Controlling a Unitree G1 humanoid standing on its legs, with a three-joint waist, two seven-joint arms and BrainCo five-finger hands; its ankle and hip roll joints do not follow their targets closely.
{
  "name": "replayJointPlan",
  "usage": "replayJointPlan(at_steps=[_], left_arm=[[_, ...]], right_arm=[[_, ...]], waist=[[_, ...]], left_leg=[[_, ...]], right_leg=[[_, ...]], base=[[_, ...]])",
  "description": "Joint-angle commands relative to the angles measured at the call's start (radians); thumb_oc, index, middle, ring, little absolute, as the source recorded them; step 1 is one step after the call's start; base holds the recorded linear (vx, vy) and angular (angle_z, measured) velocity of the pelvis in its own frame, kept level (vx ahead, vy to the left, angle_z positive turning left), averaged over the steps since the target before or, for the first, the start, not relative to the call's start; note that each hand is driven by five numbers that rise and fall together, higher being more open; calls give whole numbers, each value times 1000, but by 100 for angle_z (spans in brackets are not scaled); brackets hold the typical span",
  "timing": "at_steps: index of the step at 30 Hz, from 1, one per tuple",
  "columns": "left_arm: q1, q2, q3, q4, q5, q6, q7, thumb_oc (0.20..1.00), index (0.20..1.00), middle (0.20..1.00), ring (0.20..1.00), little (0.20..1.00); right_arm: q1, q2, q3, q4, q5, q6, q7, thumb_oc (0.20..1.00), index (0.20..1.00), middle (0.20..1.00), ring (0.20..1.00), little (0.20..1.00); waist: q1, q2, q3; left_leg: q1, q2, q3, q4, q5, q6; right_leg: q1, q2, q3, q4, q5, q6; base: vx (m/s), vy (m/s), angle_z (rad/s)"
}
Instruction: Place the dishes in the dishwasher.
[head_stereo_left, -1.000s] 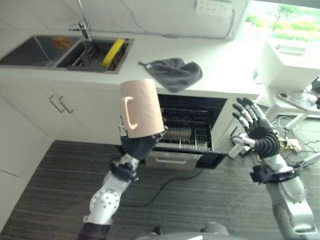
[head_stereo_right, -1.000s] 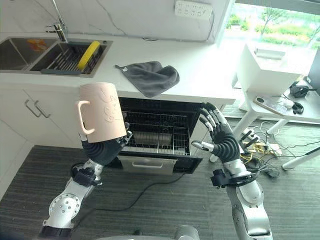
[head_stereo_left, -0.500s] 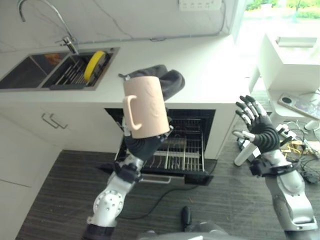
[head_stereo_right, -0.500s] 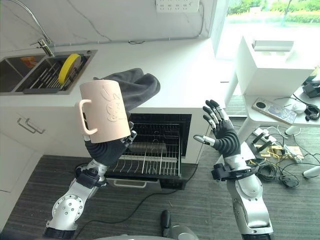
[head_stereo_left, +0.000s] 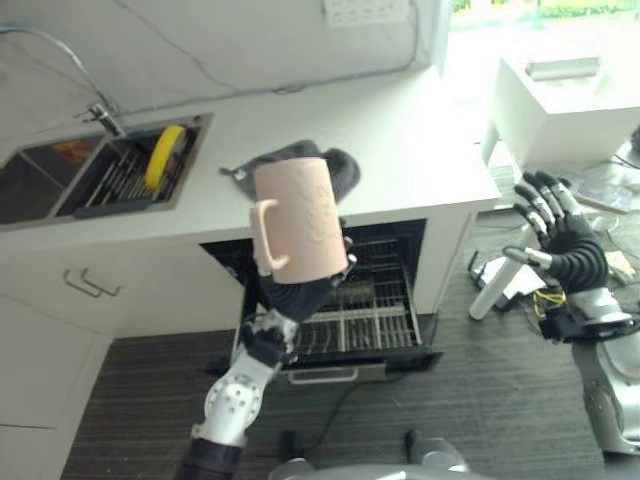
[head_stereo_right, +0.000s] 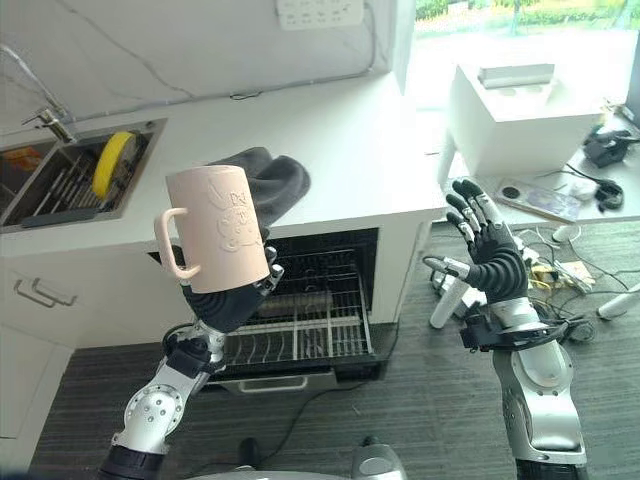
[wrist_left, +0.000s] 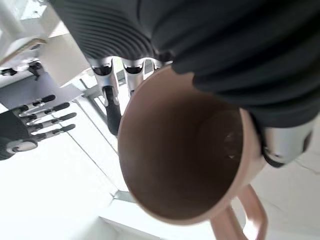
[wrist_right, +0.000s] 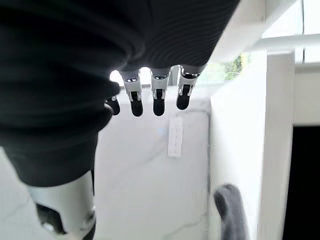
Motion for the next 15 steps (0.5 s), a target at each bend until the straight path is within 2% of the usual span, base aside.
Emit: replayJointPlan(at_steps=[1, 4, 6, 9, 12, 15], left_arm=[[-13, 63, 72, -132, -34, -11, -28, 200, 200, 200, 200, 200], [-19, 73, 103, -132, -19, 2, -24, 200, 200, 200, 200, 200], [-65, 91, 95, -136, 4, -22, -6, 200, 200, 200, 200, 200], [-84, 80, 72, -143, 25, -45, 34, 200, 200, 200, 200, 200], [-70, 85, 66, -142, 88, -97, 100, 200, 200, 200, 200, 200], [-46, 118, 94, -136, 242, -179, 201, 200, 200, 200, 200, 200]], right_arm=[[-48, 65, 66, -36, -5, -58, 6, 1000, 1000, 1000, 1000, 1000], [-44, 80, 99, -42, -19, -63, 9, 1000, 1000, 1000, 1000, 1000], [-97, 92, 134, -15, -36, -70, -2, 1000, 1000, 1000, 1000, 1000], [-122, 77, 149, 0, -40, -56, -38, 1000, 1000, 1000, 1000, 1000], [-122, 66, 151, -2, -17, -22, -39, 1000, 1000, 1000, 1000, 1000], [-100, 45, 141, -18, 10, 28, -29, 1000, 1000, 1000, 1000, 1000]], waist=[[36, -77, -39], [53, -87, -44], [63, -112, -40], [70, -122, -46], [74, -128, -62], [76, -125, -69]], left_leg=[[54, 5, -42, 7, -72, -10], [69, -6, -39, 7, -89, 9], [72, -8, -27, 7, -107, 11], [72, 2, -28, 7, -106, 10], [80, 18, -19, 7, -105, -1], [83, 38, -14, 7, -94, -14]], right_leg=[[13, -104, -76, -59, 111, 72], [0, -88, -105, -48, 103, 66], [-10, -70, -105, -136, 138, 72], [10, -50, -107, -188, 148, 60], [33, -30, -105, -210, 139, 46], [48, -15, -108, -210, 120, 34]], base=[[99, 309, -4], [82, 112, -21], [11, -161, -17], [21, -201, 3], [75, -170, 17], [48, -128, -6]])
